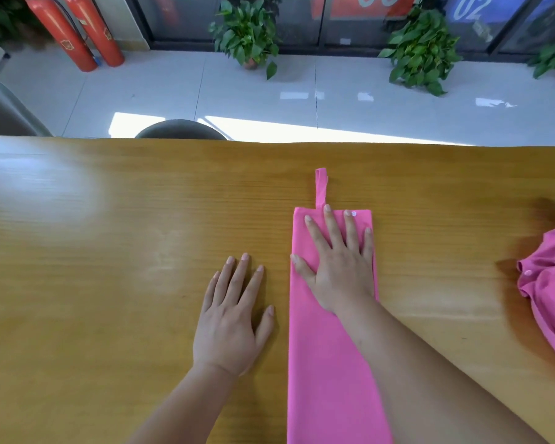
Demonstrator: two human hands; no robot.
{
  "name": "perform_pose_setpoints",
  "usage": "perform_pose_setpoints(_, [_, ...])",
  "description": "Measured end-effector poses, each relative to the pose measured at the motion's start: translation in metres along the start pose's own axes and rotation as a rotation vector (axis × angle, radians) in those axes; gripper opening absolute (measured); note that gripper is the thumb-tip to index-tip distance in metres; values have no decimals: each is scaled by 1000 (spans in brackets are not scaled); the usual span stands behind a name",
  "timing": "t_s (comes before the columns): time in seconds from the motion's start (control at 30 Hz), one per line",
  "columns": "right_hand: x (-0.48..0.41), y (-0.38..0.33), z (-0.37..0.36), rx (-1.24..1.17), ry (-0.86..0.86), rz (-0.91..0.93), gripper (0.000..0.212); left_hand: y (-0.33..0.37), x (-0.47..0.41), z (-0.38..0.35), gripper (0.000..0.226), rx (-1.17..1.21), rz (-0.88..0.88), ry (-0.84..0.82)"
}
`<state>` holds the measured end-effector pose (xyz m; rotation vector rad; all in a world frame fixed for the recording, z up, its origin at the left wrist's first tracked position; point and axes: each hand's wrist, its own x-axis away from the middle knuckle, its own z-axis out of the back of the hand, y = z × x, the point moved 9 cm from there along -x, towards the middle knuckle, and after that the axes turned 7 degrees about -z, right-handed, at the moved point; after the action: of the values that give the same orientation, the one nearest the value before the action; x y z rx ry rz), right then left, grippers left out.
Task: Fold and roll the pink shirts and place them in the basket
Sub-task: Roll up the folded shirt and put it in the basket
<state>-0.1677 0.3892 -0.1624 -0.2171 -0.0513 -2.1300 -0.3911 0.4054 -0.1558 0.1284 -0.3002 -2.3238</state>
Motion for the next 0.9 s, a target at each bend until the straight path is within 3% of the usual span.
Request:
perform_pose_setpoints(0.2, [-25,-6,-1,7,-28,-1,80,-2,-1,0,70,-30,6,-5])
perform_pose_setpoints(0.5, [110,-2,-21,10,-54,-55,80,-1,0,2,71,-14,0,11])
perform_pose_setpoints(0.9, [3,-6,-6,23,-10,-36,80,-2,2,2,72,-32,0,12])
